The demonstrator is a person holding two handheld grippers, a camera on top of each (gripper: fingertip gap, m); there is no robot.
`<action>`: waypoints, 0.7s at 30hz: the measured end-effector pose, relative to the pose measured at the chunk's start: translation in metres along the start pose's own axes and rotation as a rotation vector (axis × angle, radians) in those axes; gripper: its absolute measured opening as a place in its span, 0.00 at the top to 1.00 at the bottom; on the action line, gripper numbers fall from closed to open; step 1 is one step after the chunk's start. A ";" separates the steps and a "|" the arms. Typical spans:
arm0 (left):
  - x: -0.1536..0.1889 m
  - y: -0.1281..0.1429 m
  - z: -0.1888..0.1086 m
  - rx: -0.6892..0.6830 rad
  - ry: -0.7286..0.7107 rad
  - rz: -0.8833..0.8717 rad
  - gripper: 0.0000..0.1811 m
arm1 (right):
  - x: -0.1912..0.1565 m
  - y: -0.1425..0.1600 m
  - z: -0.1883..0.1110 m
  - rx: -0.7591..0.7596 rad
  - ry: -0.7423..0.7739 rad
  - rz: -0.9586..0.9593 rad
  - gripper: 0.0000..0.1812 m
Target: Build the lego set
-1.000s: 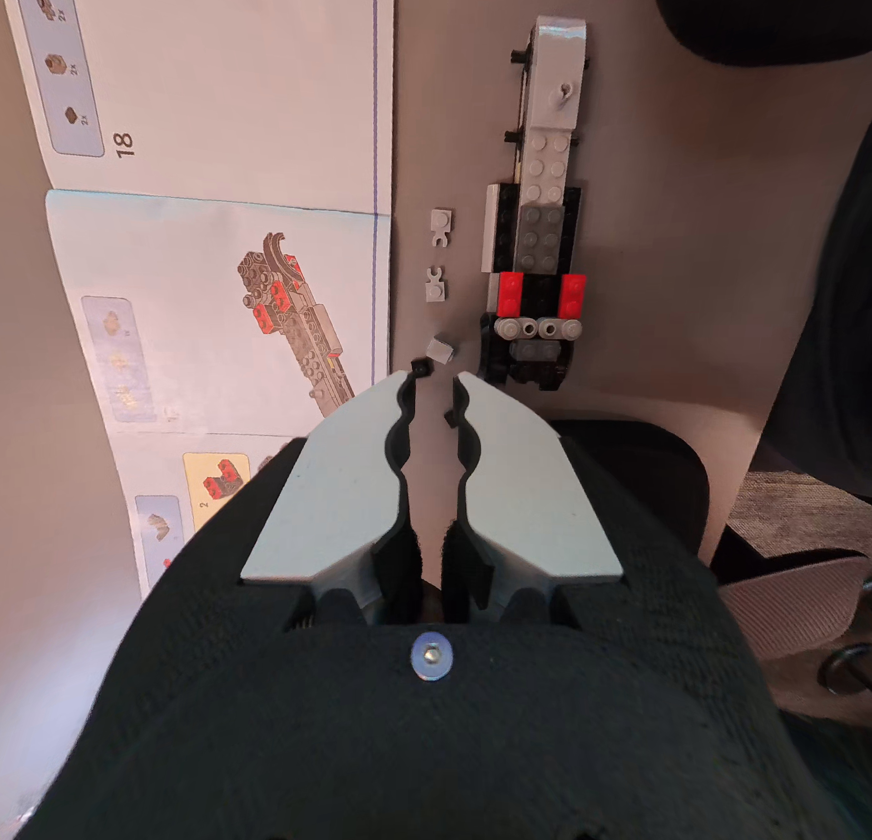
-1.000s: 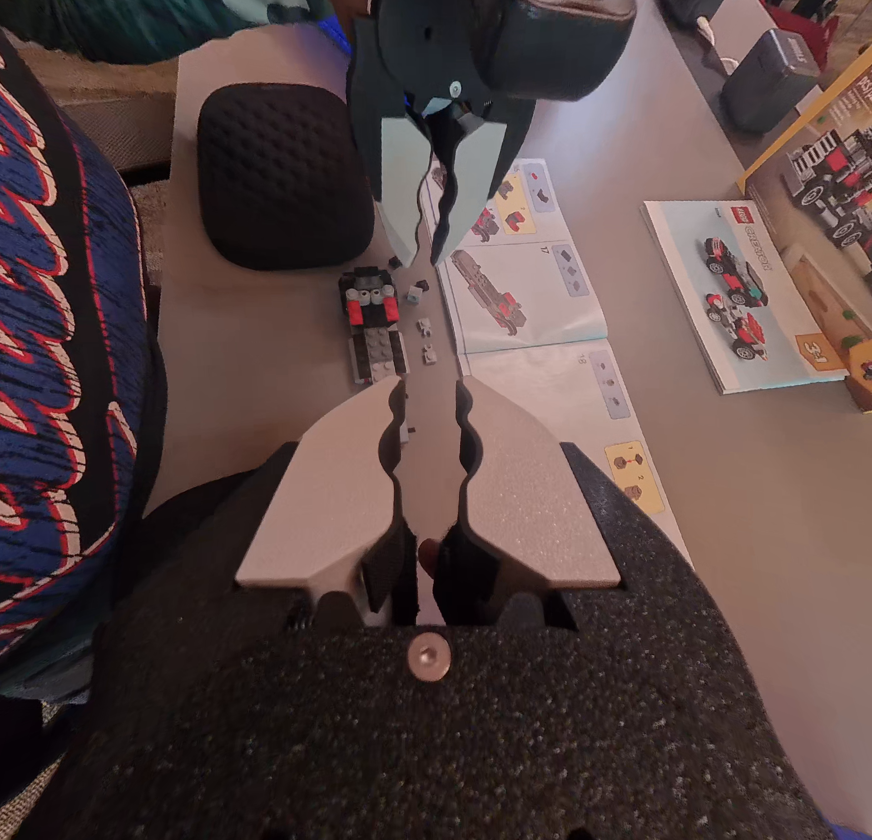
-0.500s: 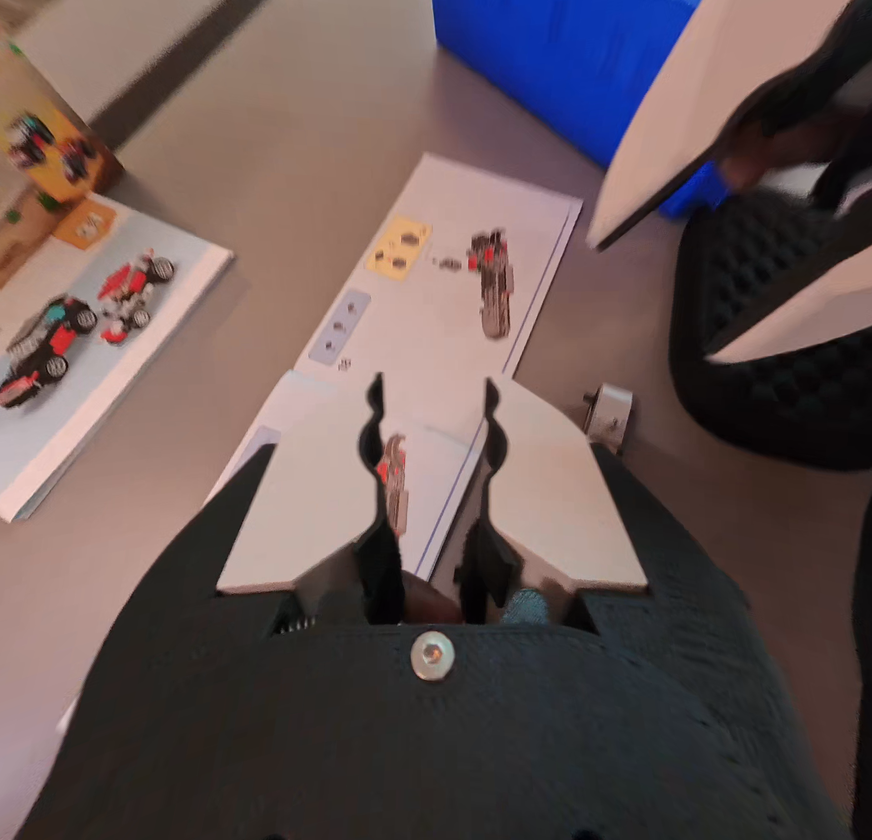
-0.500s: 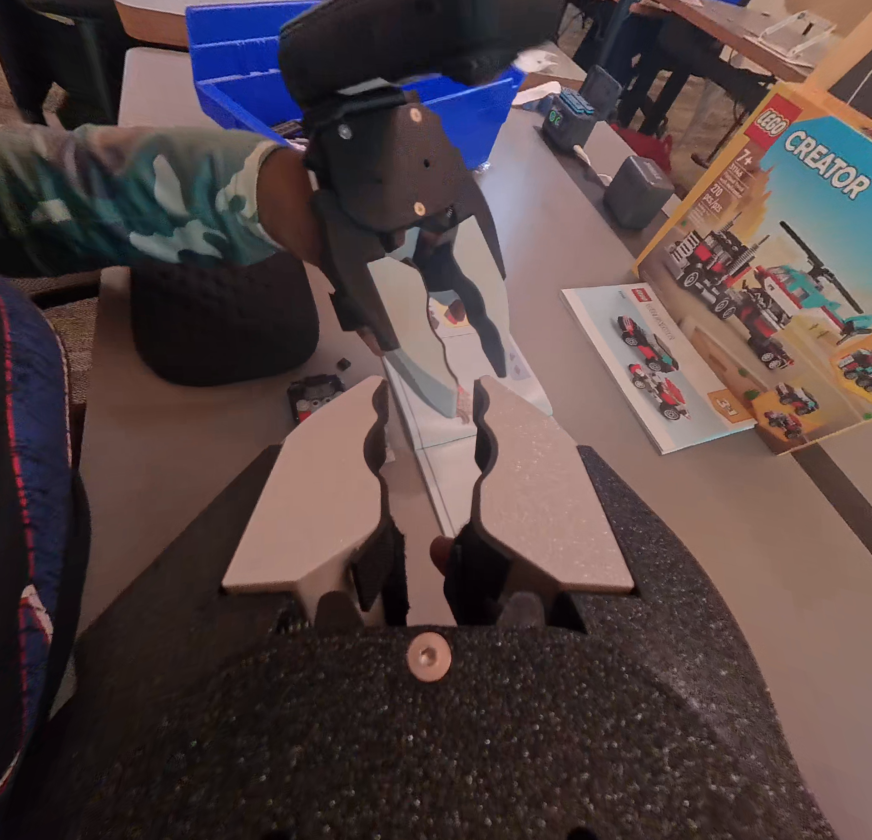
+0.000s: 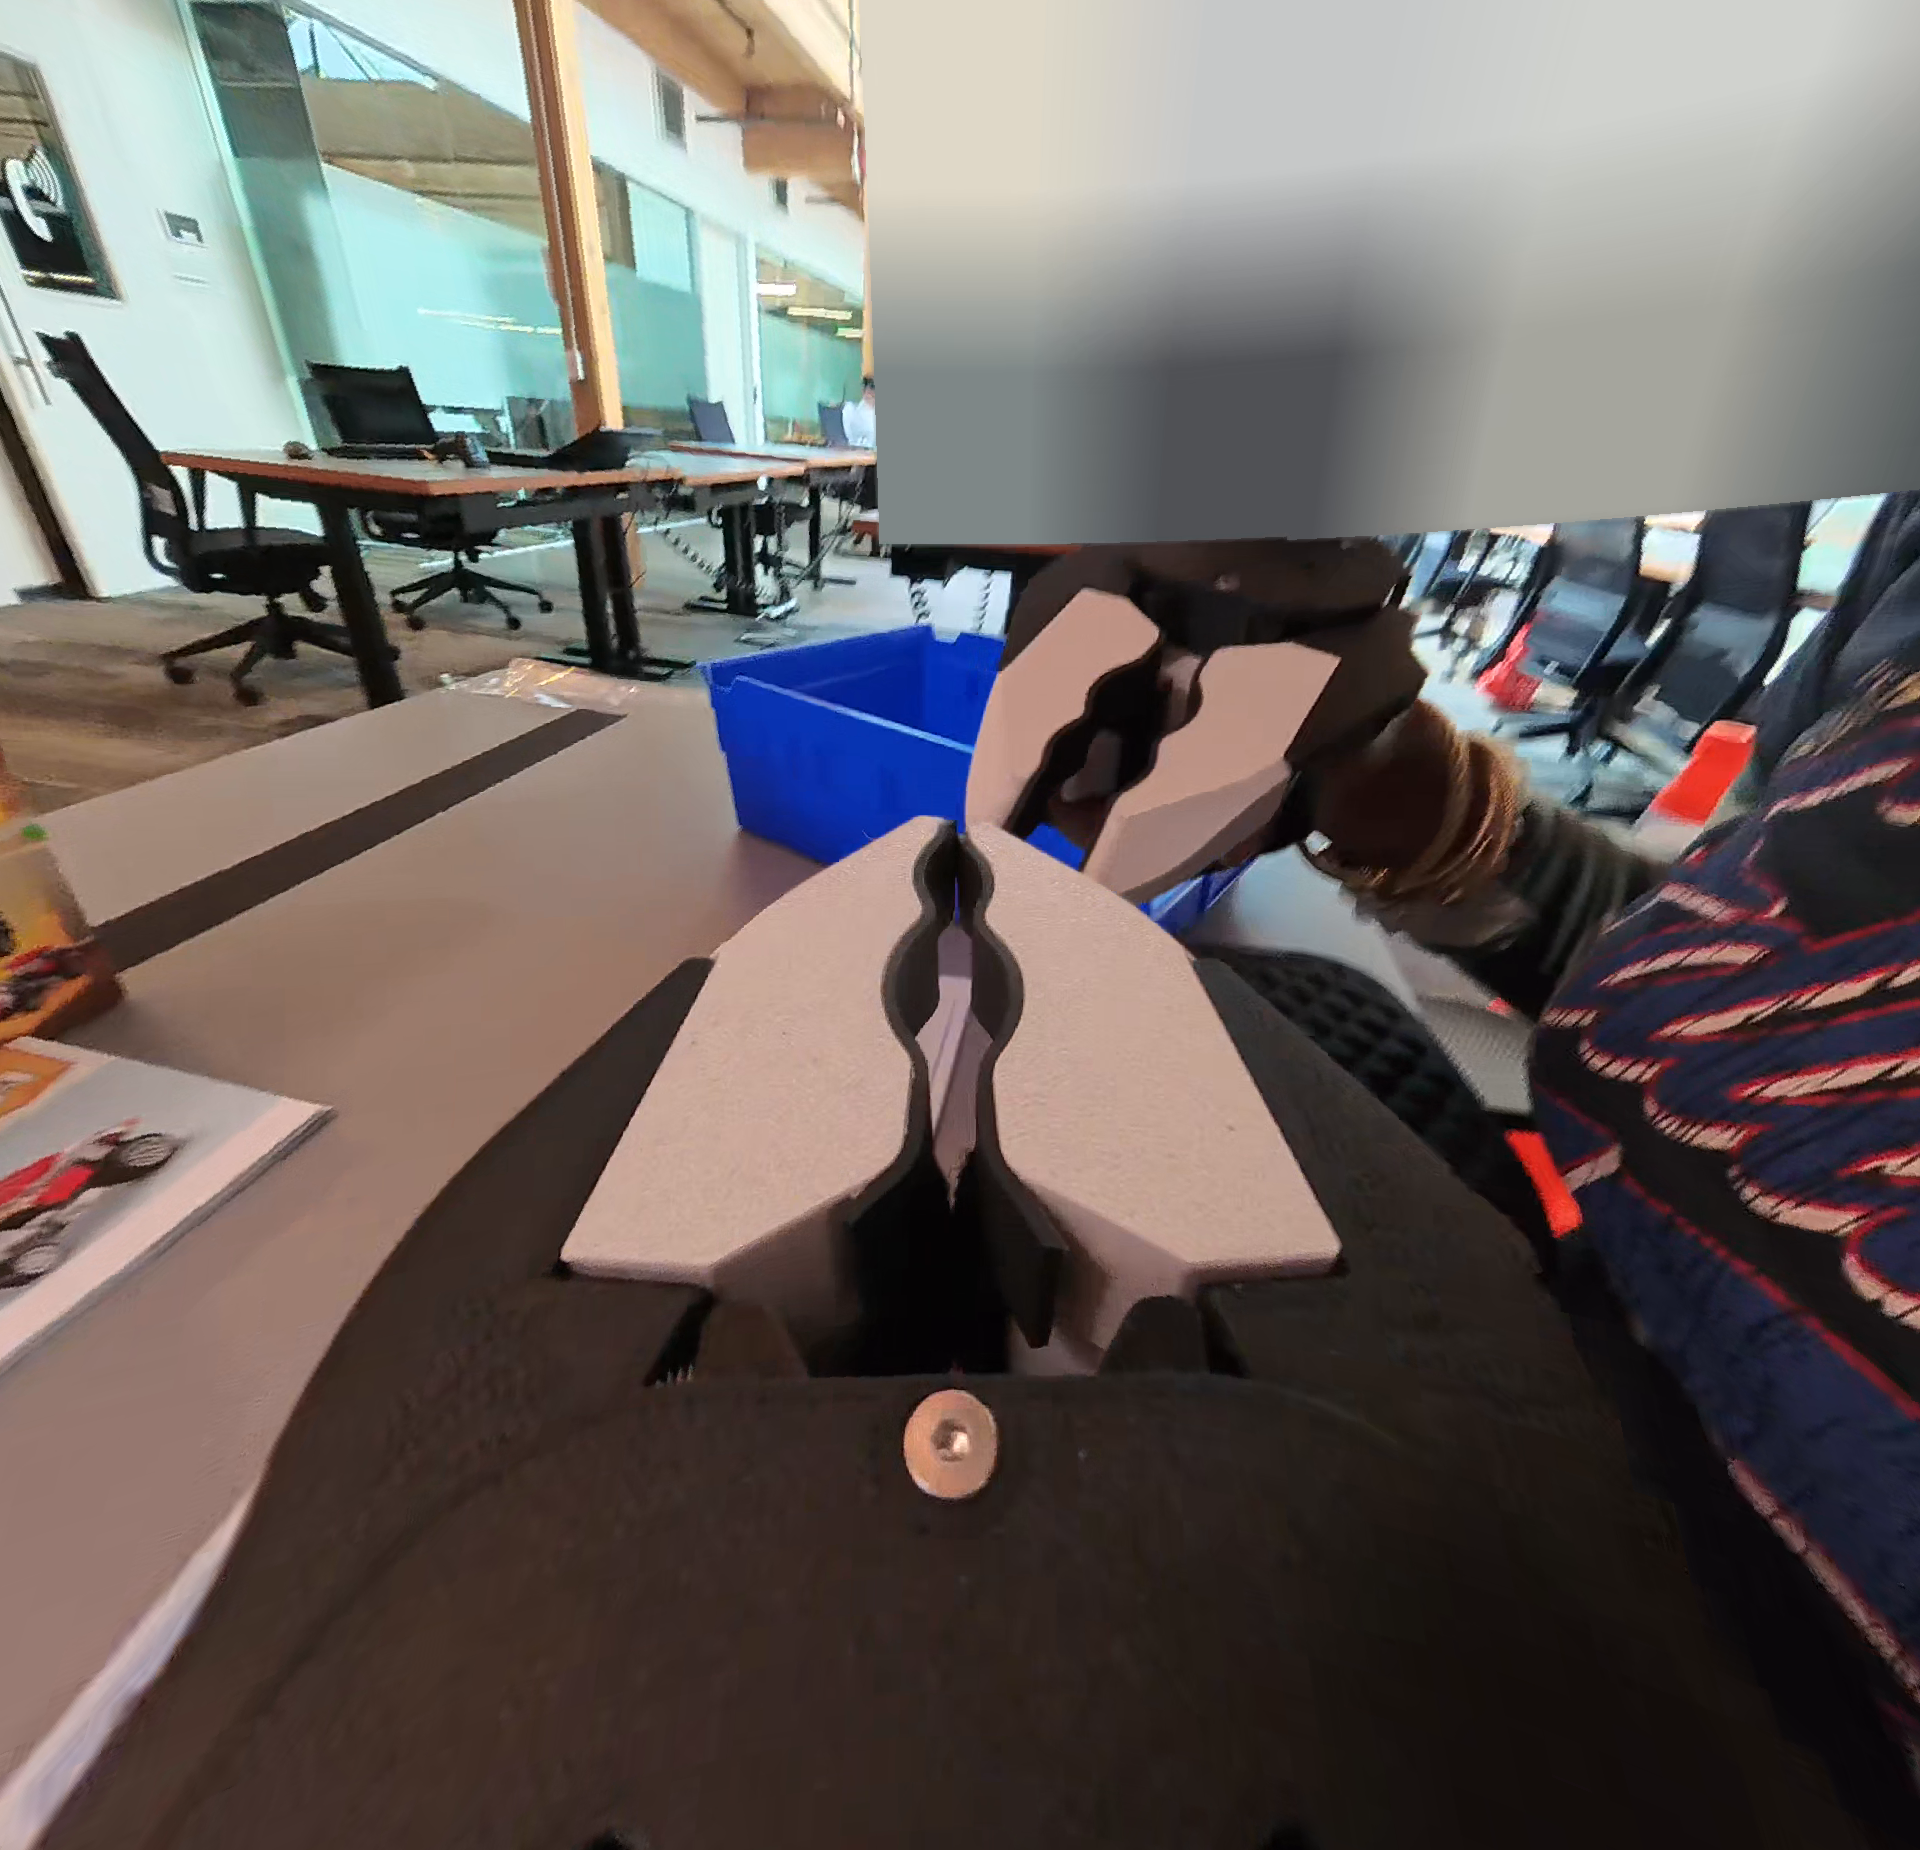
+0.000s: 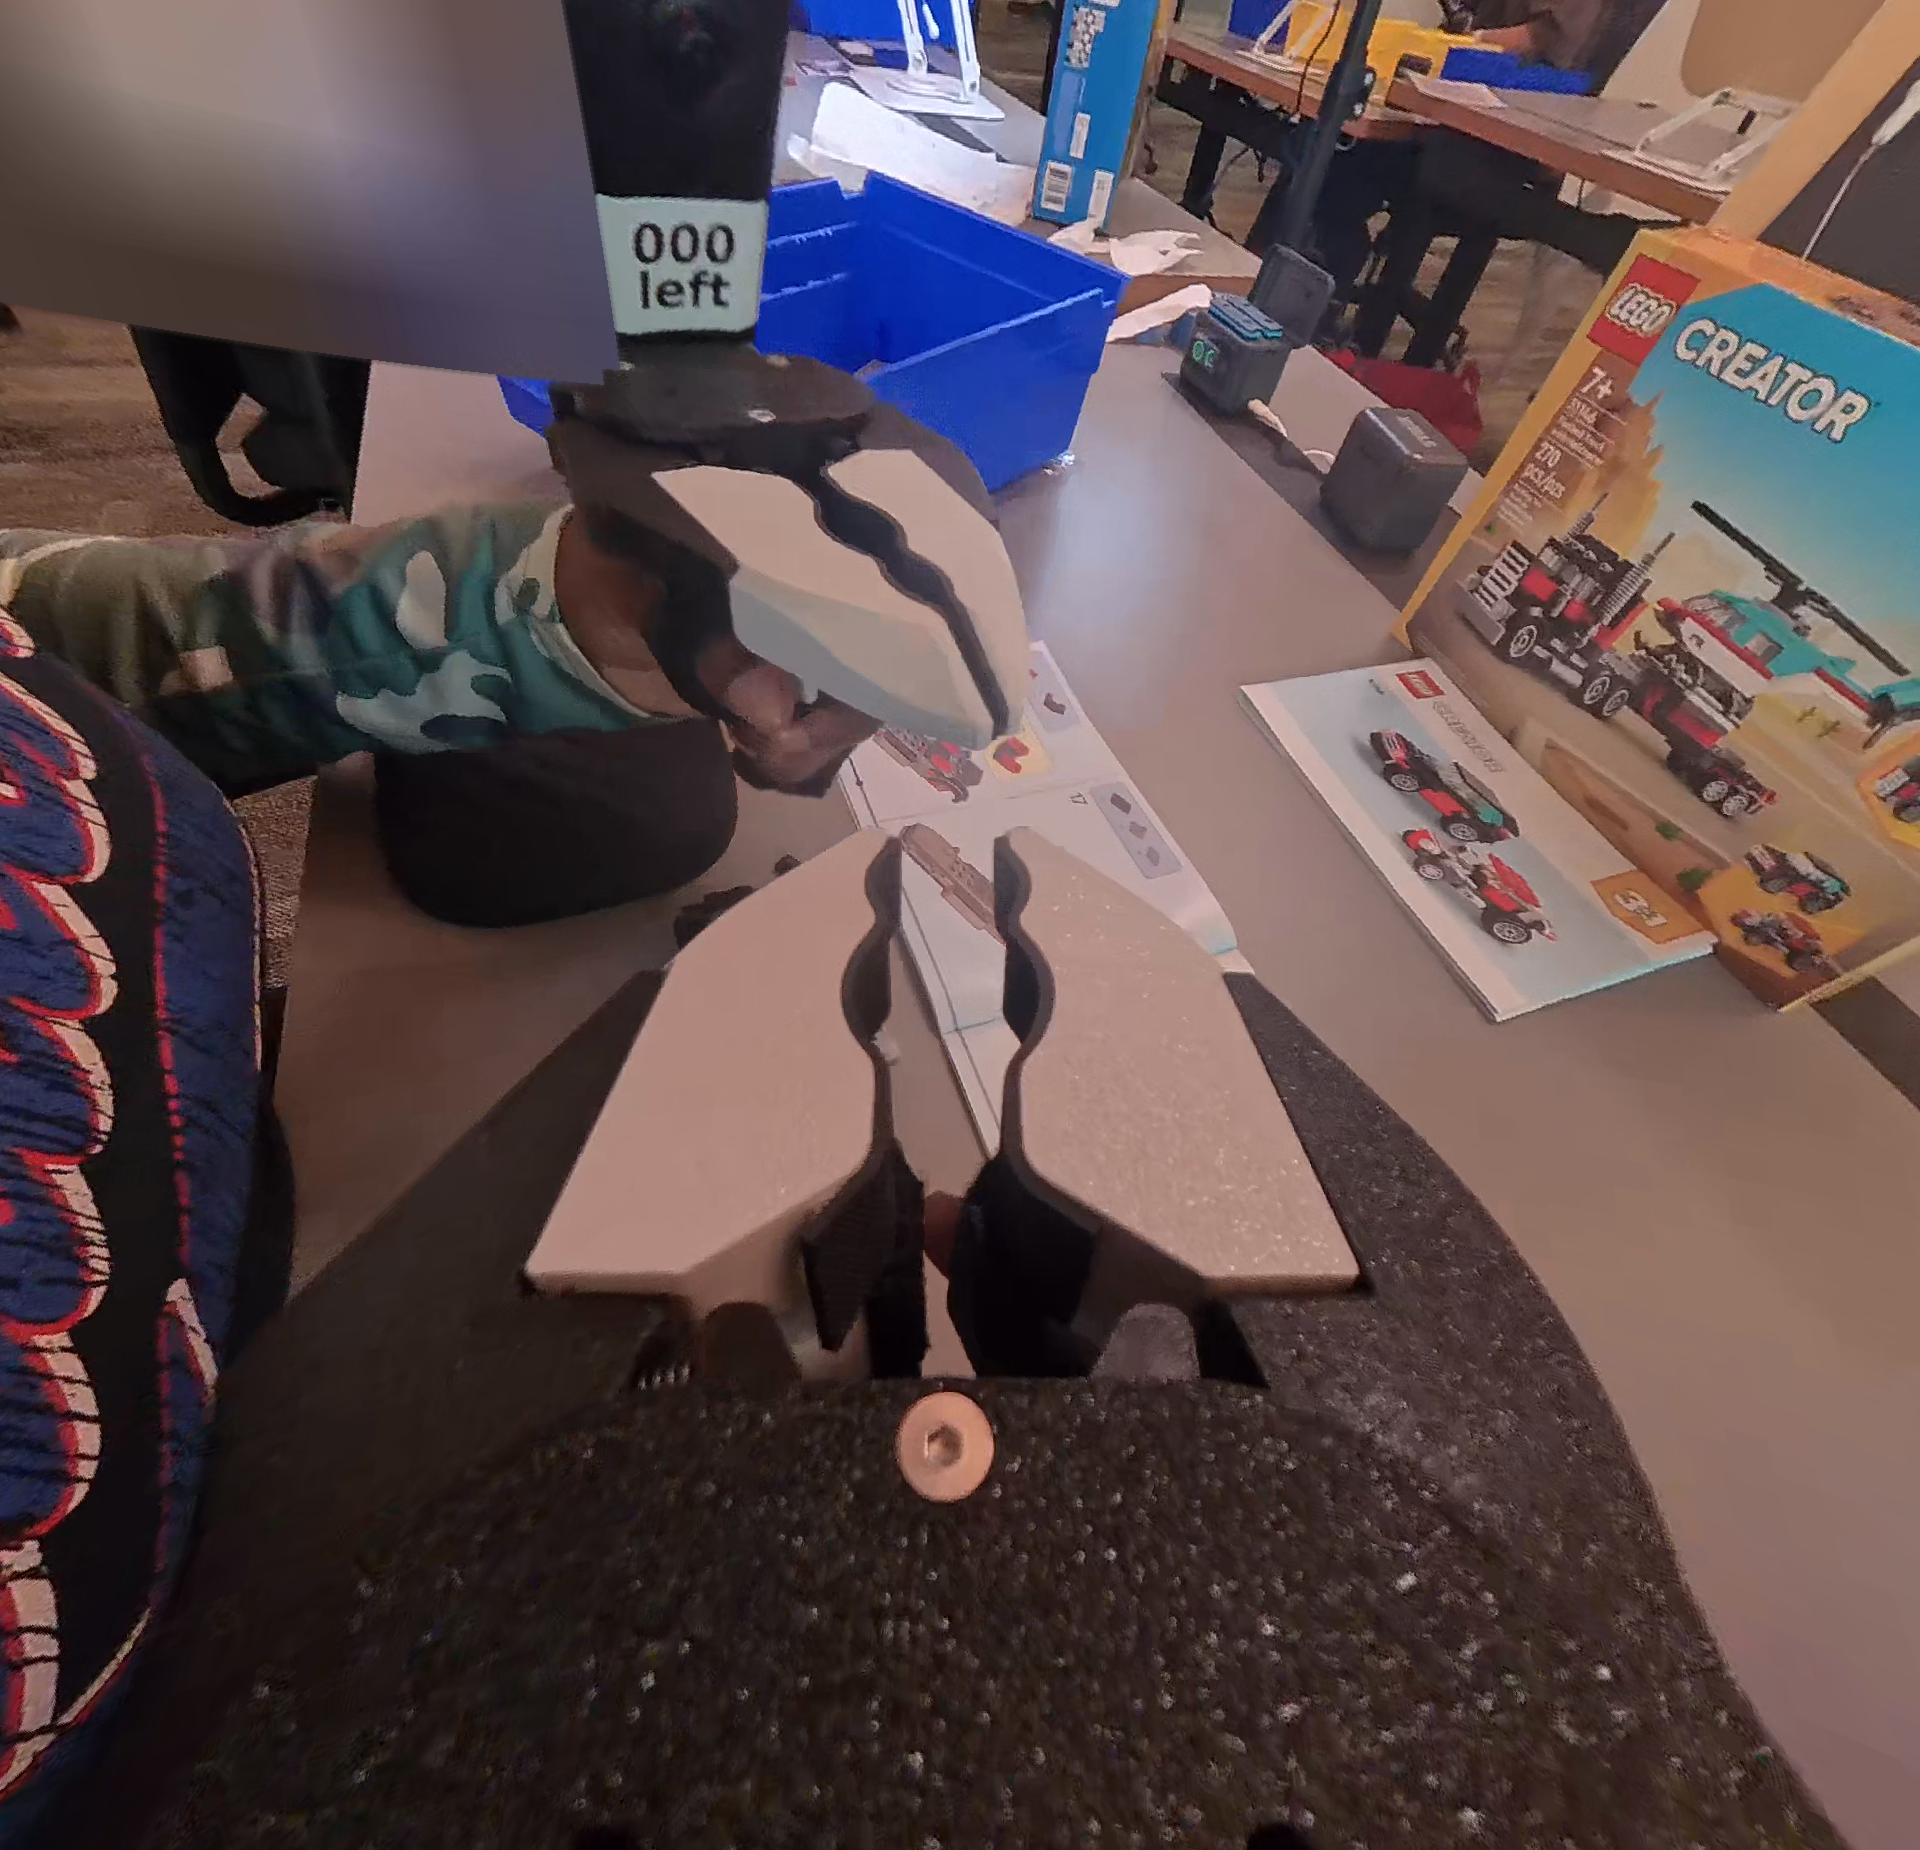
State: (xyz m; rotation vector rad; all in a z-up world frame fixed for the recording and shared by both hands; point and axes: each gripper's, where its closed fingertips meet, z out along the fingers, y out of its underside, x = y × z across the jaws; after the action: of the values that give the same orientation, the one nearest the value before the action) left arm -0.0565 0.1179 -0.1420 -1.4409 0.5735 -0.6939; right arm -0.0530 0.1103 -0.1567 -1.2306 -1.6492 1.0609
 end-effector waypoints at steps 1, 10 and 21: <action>0.001 -0.003 -0.001 0.026 0.009 -0.036 1.00 | -0.001 -0.002 0.001 0.007 -0.006 -0.003 0.92; 0.001 -0.026 -0.006 0.205 0.066 -0.331 1.00 | 0.000 -0.012 0.003 0.065 -0.014 0.067 0.97; 0.000 -0.030 0.000 0.192 0.124 -0.498 1.00 | 0.014 0.028 0.014 -0.210 0.021 0.234 0.99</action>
State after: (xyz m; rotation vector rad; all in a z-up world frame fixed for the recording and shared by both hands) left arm -0.0586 0.1179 -0.1123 -1.3736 0.2289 -1.2044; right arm -0.0607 0.1265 -0.1857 -1.5985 -1.6620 1.0288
